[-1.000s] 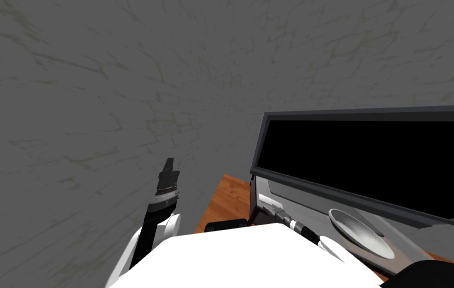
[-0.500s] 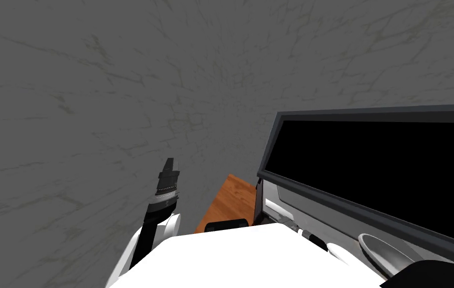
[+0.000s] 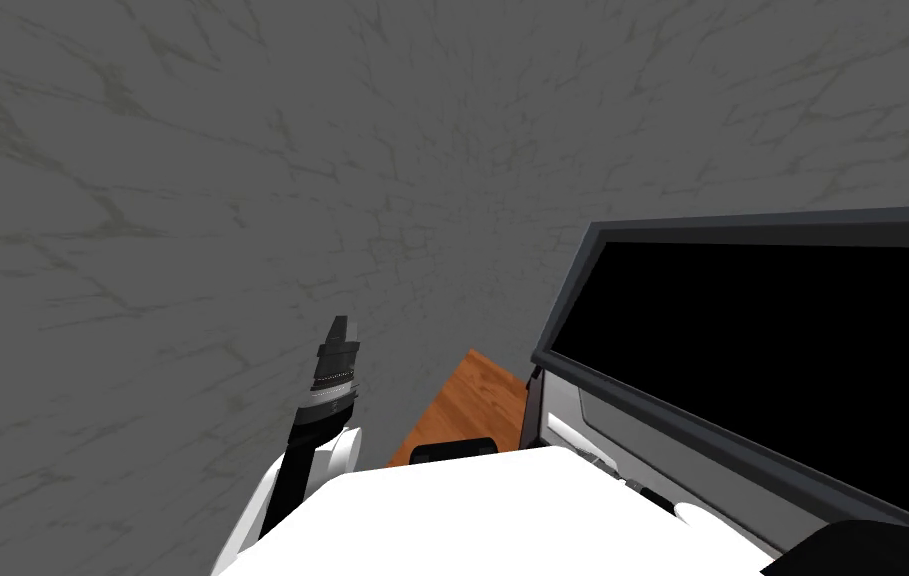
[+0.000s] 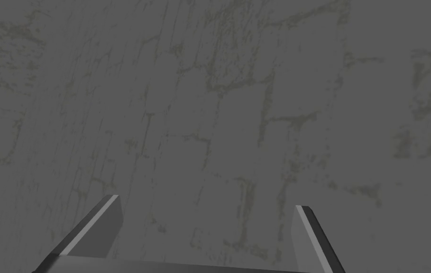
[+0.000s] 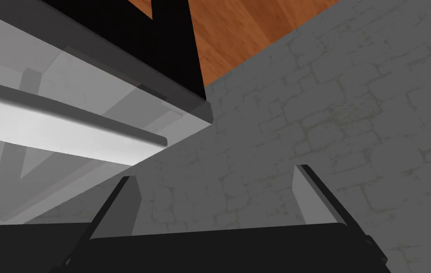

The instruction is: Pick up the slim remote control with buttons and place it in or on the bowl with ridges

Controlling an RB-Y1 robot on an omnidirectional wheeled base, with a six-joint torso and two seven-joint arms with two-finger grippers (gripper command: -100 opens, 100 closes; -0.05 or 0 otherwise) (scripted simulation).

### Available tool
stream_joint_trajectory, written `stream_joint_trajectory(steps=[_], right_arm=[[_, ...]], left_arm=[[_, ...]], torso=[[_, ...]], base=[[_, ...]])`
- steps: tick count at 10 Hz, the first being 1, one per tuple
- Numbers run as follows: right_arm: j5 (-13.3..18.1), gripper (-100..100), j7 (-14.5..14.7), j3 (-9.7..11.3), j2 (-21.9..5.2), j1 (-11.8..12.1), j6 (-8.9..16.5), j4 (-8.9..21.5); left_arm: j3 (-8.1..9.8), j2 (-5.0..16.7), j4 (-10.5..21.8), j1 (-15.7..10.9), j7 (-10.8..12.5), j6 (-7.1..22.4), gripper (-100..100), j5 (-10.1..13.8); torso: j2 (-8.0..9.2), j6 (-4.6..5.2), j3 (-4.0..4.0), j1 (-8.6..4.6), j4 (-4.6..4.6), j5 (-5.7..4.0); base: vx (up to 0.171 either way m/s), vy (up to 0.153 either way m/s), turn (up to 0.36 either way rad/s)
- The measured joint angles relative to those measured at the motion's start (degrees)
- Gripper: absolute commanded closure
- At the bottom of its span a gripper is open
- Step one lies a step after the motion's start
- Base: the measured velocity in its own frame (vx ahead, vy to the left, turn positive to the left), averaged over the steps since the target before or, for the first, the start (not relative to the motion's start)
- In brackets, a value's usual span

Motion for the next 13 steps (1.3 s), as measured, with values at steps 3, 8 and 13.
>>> stream_joint_trajectory(steps=[3,8,13], right_arm=[[3.67,-100,0.73,-0.21,-0.42,-0.37,-1.52,4.38],[10.13,-100,0.52,0.28,-2.02,-0.83,-2.84,11.28],[18.37,-100,-2.51,1.51,-4.92,0.53,-2.82,14.27]], left_arm=[[0.01,0.0,0.0,0.02,0.0,0.0,0,0.0],[0.01,0.0,0.0,0.01,0.0,0.0,0,0.0],[0.01,0.0,0.0,0.02,0.0,0.0,0,0.0]], torso=[[-0.02,0.07,-0.01,-0.01,-0.01,-0.01],[-0.06,0.04,-0.04,-0.02,-0.01,-0.01],[-0.09,0.08,-0.06,-0.01,-0.02,-0.01]], base=[[0.005,-0.005,0.272],[0.012,-0.012,0.189],[0.022,-0.012,0.193]])
